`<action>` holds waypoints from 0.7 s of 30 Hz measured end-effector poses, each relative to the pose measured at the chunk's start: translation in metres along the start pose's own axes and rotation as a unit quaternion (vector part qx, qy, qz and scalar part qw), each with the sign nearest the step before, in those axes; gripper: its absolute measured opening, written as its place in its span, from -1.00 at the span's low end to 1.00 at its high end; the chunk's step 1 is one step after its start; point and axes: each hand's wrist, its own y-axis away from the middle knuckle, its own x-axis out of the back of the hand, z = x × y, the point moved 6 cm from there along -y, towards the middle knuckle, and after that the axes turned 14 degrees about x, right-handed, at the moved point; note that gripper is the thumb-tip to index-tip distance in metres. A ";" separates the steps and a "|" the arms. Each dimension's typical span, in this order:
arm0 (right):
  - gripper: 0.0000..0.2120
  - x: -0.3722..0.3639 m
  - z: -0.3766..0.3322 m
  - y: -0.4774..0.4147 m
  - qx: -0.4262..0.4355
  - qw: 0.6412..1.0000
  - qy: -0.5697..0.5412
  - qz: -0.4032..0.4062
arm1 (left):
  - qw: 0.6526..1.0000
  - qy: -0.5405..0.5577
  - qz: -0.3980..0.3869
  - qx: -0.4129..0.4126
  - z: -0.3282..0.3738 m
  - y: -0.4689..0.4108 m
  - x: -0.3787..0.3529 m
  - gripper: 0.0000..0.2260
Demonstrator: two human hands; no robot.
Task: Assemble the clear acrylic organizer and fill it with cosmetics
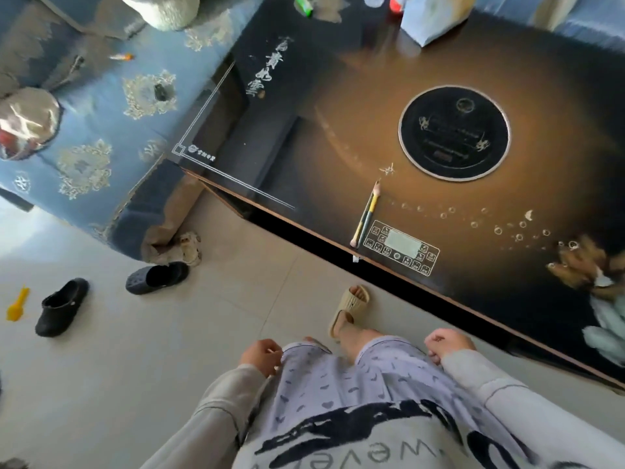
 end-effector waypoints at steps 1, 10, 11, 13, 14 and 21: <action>-0.70 0.006 -0.007 -0.006 0.004 1.000 -0.012 0.011 | 1.000 -0.017 0.001 -0.004 0.013 -0.001 0.004 -0.74; -0.70 0.046 -0.070 -0.043 0.045 0.998 -0.032 0.022 | 0.993 -0.077 0.032 -0.082 0.138 -0.007 0.047 -0.81; -0.73 0.047 -0.078 -0.047 0.053 0.998 -0.030 0.011 | 0.991 -0.089 0.033 -0.091 0.153 -0.007 0.050 -0.79; -0.80 0.047 -0.095 -0.056 0.069 0.997 -0.026 -0.004 | 0.986 -0.117 0.040 -0.108 0.182 -0.005 0.054 -0.77; -0.81 0.048 -0.103 -0.060 0.075 0.997 -0.025 -0.003 | 0.983 -0.130 0.044 -0.118 0.197 -0.005 0.056 -0.80; -0.84 0.046 -0.159 -0.111 0.095 0.995 -0.014 0.005 | 0.977 -0.138 0.041 -0.154 0.283 -0.020 0.048 -0.77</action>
